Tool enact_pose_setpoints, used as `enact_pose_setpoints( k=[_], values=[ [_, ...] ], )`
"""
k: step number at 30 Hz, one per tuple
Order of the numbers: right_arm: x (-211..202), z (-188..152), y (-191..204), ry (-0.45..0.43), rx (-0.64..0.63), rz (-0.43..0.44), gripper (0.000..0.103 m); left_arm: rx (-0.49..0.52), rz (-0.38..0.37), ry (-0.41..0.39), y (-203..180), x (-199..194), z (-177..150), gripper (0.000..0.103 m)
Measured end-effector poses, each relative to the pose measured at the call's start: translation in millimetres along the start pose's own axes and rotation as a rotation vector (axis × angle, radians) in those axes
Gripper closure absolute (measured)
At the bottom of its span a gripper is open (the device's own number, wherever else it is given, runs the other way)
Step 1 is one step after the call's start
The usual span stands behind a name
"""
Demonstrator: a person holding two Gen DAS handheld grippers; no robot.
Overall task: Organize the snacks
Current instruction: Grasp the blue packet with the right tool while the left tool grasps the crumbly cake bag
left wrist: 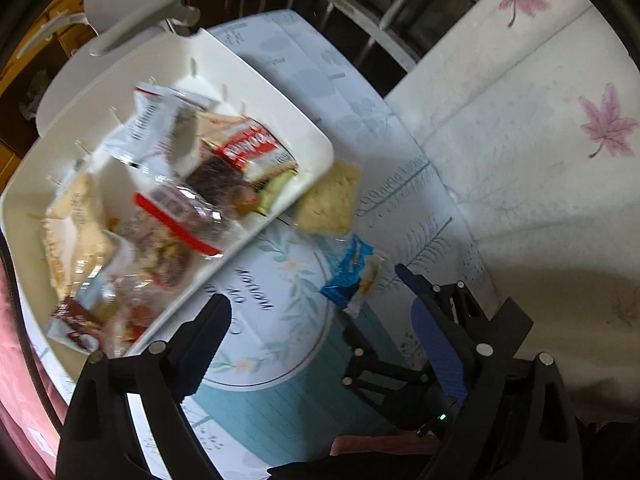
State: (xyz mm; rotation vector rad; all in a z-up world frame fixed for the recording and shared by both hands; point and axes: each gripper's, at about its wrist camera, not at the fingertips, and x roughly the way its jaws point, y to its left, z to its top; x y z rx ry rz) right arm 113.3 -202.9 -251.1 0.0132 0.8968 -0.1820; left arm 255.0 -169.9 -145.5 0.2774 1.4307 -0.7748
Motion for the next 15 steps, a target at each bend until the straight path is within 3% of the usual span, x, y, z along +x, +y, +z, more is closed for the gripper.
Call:
enact_pose_setpoints(
  k=[6,15],
  values=[
    [11.6,-2.9,-4.1,-0.026,-0.094,0.044,0.032,-0.031,0.016,0.044,-16.9,35.6,12.8,0.012],
    [20.6,-5.4,-6.8,-0.059,-0.169,0.172,0.032,-0.080,0.016,0.016,-26.7,72.0,25.6,0.012]
  ],
)
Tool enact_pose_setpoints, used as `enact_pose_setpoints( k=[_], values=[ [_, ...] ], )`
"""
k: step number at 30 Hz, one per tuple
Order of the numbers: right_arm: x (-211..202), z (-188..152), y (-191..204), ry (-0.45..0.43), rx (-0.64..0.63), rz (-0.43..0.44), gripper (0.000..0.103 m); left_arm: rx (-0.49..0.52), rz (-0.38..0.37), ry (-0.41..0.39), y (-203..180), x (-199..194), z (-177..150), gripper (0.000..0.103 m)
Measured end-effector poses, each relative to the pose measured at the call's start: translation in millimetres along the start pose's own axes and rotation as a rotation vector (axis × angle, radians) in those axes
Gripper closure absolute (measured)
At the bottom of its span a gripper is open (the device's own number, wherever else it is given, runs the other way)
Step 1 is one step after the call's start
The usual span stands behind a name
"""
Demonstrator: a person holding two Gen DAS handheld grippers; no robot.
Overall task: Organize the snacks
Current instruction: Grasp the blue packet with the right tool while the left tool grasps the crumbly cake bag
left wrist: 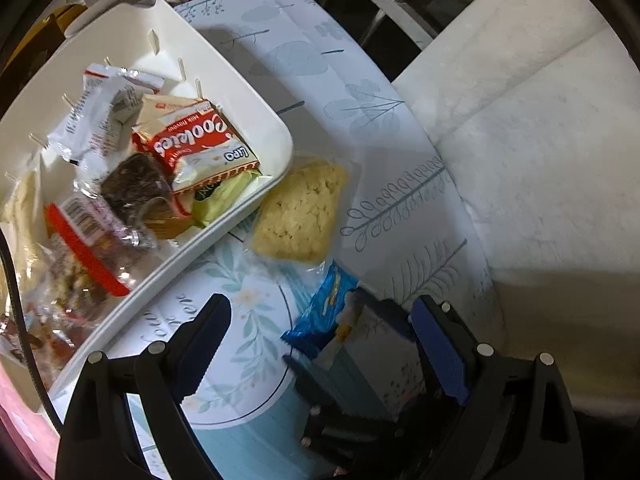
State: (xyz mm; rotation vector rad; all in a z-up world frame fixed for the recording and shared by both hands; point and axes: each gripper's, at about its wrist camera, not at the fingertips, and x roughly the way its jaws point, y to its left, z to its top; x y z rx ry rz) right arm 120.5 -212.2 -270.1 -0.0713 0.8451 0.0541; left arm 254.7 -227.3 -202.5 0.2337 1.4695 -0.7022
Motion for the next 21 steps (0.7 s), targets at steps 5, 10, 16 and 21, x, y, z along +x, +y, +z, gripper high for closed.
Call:
enact_pose_setpoints(
  k=[5,10,16,21],
  values=[
    [4.4,-1.4,4.2,-0.001,-0.070,0.037,0.032,-0.050,-0.017,-0.035,4.2,14.9,1.8,0.012],
    [12.6,-0.8,-2.3,0.032,-0.092,0.083,0.034,-0.107,-0.030,-0.070,10.9,27.2,1.9,0.012],
    [8.6,-6.2,-12.4,0.038,-0.142,0.112,0.047,-0.163,-0.023,-0.119,16.1,36.4,7.0,0.012],
    [5.0,-8.5,-19.2,0.084,-0.174,0.151,0.052,-0.200,0.000,-0.145,15.1,45.7,14.6,0.013]
  ],
)
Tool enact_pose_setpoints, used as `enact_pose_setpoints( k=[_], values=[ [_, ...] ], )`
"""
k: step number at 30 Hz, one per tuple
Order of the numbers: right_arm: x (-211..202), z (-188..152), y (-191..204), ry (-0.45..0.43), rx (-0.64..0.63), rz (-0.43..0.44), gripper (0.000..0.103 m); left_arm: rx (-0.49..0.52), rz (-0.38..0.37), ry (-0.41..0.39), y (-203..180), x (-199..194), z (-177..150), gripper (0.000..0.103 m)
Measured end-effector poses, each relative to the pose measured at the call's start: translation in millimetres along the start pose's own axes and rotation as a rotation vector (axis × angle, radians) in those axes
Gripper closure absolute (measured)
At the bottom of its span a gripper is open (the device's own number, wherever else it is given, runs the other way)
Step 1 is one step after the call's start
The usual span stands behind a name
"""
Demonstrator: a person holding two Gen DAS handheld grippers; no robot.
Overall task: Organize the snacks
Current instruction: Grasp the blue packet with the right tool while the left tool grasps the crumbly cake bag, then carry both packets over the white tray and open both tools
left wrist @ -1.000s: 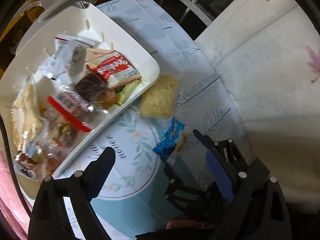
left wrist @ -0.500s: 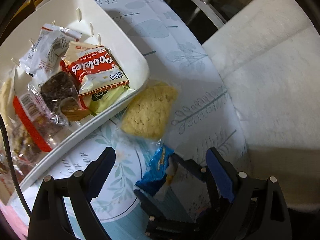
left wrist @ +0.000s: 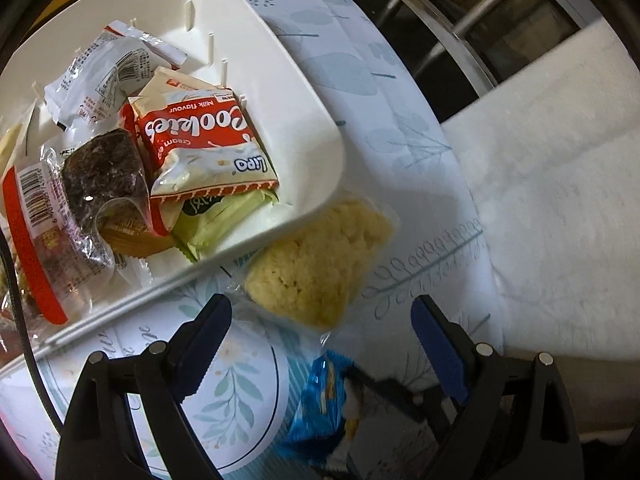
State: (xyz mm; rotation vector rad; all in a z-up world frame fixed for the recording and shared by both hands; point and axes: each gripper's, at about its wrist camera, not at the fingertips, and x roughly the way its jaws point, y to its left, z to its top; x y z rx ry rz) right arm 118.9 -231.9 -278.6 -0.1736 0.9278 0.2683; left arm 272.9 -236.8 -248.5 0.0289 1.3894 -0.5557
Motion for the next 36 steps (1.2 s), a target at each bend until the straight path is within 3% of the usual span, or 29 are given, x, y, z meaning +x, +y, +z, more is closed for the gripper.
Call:
enact_pose_setpoints(
  k=[5,10,16,26,36],
  values=[
    [-8.7,-10.1,-5.8,0.026,-0.049,0.039,0.065,-0.012,0.051,-0.019,-2.6,9.8,6.0,0.014],
    [-13.0,-15.1,-14.4,0.046,-0.066,0.045,0.071,0.039,0.120,-0.006,-11.7,19.4,11.8,0.015],
    [-16.8,-18.0,-20.9,0.071,-0.070,0.047,0.073,0.117,0.184,-0.006,-23.9,28.8,11.5,0.029],
    [-25.5,-15.3,-45.3,0.115,0.021,0.025,0.074,0.163,0.183,-0.031,-23.7,29.1,0.2,0.034],
    [-50.7,-16.8,-56.7,0.162,0.142,-0.032,0.074,0.166,0.176,0.007,0.9,-4.8,-35.5,0.034]
  ],
)
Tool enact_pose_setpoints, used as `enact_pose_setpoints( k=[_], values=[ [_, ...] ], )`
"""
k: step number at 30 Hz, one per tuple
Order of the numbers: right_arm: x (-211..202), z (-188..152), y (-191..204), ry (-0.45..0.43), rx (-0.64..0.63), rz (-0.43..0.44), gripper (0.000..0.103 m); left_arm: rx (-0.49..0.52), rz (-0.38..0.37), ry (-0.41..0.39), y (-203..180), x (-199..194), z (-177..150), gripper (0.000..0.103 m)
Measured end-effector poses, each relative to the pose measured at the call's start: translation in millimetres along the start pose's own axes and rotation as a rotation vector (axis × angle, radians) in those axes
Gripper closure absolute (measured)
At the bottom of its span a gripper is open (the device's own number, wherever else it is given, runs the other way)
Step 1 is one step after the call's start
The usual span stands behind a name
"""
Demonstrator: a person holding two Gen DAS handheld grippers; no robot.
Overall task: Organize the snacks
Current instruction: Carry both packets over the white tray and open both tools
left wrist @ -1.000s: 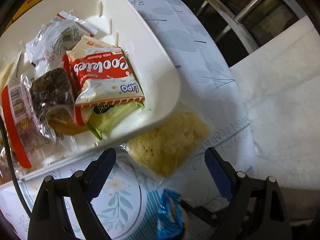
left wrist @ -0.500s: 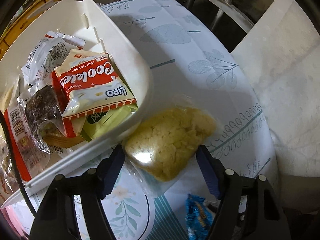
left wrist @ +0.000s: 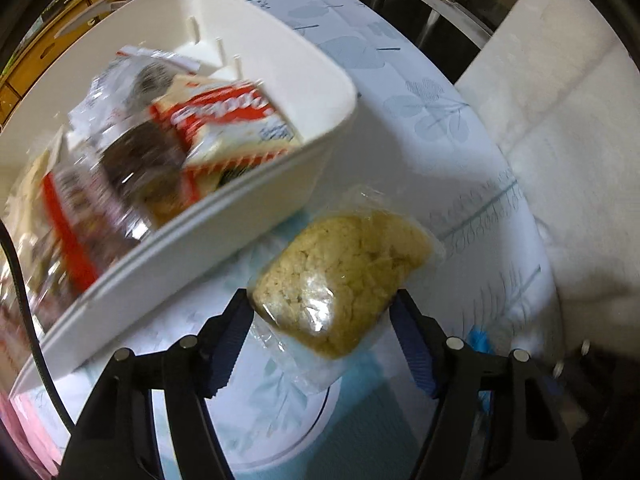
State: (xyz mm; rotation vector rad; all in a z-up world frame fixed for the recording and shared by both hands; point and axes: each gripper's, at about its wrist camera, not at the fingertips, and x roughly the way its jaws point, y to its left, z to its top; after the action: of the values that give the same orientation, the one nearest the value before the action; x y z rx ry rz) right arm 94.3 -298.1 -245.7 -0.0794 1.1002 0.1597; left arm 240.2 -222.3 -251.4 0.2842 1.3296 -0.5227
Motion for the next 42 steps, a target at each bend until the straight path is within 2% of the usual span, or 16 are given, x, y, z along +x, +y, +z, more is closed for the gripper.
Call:
enact_pose_setpoints(
  k=[7,15,22,28,33,36,38,40,42],
  values=[
    [-24.8,23.5,-7.8,-0.021,0.124,-0.041,0.074,0.011,-0.059,-0.007,25.4,-55.9,-46.2,0.034],
    [-52.7,68.2,9.7,-0.083,0.101,-0.078,0.074,0.042,-0.090,-0.030,56.5,-122.3,-69.0,0.034],
    [-66.9,126.2,39.0,-0.144,0.046,-0.070,0.074,0.000,-0.117,-0.088,96.8,-165.1,-53.1,0.034],
    [-69.0,170.6,66.3,-0.178,0.022,-0.080,0.074,-0.023,-0.132,-0.211,133.0,-198.6,-27.2,0.034],
    [-64.2,205.6,78.4,-0.203,0.051,-0.107,0.074,-0.053,-0.141,-0.293,163.6,-207.2,0.3,0.034],
    [-59.2,221.9,83.7,-0.215,0.066,-0.132,0.073,-0.077,-0.150,-0.299,182.9,-198.6,17.2,0.033],
    [-54.4,230.5,85.9,-0.217,0.090,-0.159,0.071,-0.117,-0.177,-0.279,195.9,-190.1,25.6,0.026],
    [-47.1,235.7,87.8,-0.203,0.110,-0.201,0.062,-0.176,-0.199,-0.263,206.9,-182.7,27.4,0.010],
    [-42.7,236.8,89.0,-0.190,0.120,-0.215,0.059,-0.226,-0.204,-0.251,216.4,-176.9,26.4,0.009]
  ],
)
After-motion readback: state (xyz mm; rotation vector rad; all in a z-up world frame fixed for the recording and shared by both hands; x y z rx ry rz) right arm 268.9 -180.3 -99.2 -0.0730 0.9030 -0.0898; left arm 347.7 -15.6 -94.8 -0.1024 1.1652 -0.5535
